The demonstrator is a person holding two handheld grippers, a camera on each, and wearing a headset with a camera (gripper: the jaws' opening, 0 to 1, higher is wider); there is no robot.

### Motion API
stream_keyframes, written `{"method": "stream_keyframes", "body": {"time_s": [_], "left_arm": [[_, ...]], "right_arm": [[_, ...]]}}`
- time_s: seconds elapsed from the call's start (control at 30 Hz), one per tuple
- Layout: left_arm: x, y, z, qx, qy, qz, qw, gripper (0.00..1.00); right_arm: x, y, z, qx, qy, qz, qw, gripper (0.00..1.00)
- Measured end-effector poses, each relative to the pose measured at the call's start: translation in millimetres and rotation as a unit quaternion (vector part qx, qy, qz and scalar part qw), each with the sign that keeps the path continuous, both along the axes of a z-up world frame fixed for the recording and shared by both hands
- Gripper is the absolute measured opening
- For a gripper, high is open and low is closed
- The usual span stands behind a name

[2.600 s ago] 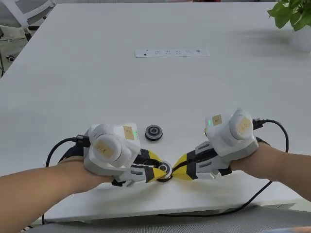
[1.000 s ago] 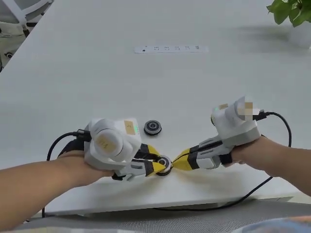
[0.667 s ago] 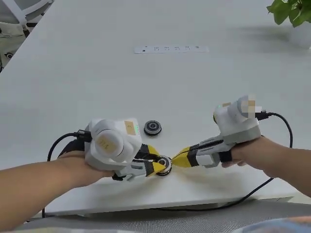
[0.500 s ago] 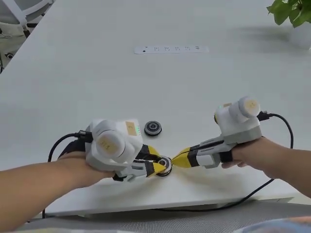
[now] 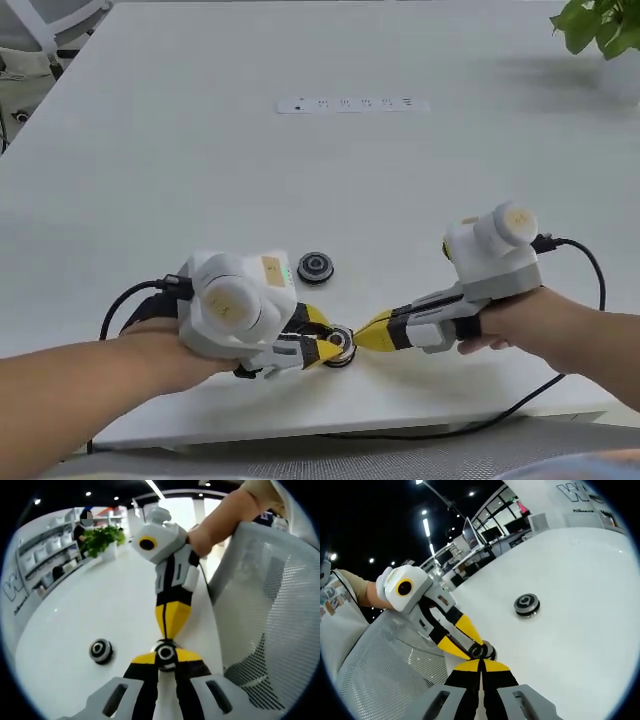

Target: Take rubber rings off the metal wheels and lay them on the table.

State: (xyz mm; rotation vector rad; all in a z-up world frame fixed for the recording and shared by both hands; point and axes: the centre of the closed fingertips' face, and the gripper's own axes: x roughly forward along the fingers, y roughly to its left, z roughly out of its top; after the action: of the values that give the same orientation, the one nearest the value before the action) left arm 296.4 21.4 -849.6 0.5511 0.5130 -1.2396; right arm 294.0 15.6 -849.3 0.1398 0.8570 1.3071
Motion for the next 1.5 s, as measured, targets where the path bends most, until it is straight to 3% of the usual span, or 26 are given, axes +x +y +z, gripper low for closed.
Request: {"method": "stream_keyframes", "body": {"time_s": [0.7, 0.73, 0.77, 0.8, 0.83, 1.03, 1.5], "left_arm": [[-0.6, -0.4, -0.1, 0.006, -0.003, 0.000, 1.0000, 0.11], [-0.7, -0.5, 0.0, 0.006, -0.003, 0.000, 1.0000, 0.11], [-0.7, -0.7, 0.0, 0.005, -0.003, 0.000, 1.0000, 0.11], [-0.5, -1.1, 0.0, 0.005, -0.004, 0.002, 1.0000, 0.11], [-0.6, -1.2, -0.3, 0.006, -0.003, 0.002, 1.0000, 0.11], [-0.3, -0.9, -0.3, 0.000, -0.001, 0.003, 1.0000, 0.11], [1.0, -3.5, 1.4, 0.000, -0.011, -0.001, 0.9999, 0.13]], "right_arm": [[-4.6, 7.8, 5.5, 0.020, 0.008, 0.010, 0.9997, 0.00], [-5.3, 12.9, 11.6, 0.035, 0.009, 0.013, 0.9993, 0.00], [-6.8, 14.3, 12.0, 0.032, 0.005, 0.020, 0.9993, 0.00], [-16.7, 21.2, 19.1, 0.049, 0.008, 0.049, 0.9976, 0.00], [-17.6, 19.6, 14.6, 0.030, -0.002, 0.053, 0.9982, 0.00], [-11.0, 14.6, 13.8, 0.031, -0.037, 0.050, 0.9976, 0.00], [-0.9, 7.4, 10.5, 0.022, -0.044, 0.036, 0.9982, 0.00]]}}
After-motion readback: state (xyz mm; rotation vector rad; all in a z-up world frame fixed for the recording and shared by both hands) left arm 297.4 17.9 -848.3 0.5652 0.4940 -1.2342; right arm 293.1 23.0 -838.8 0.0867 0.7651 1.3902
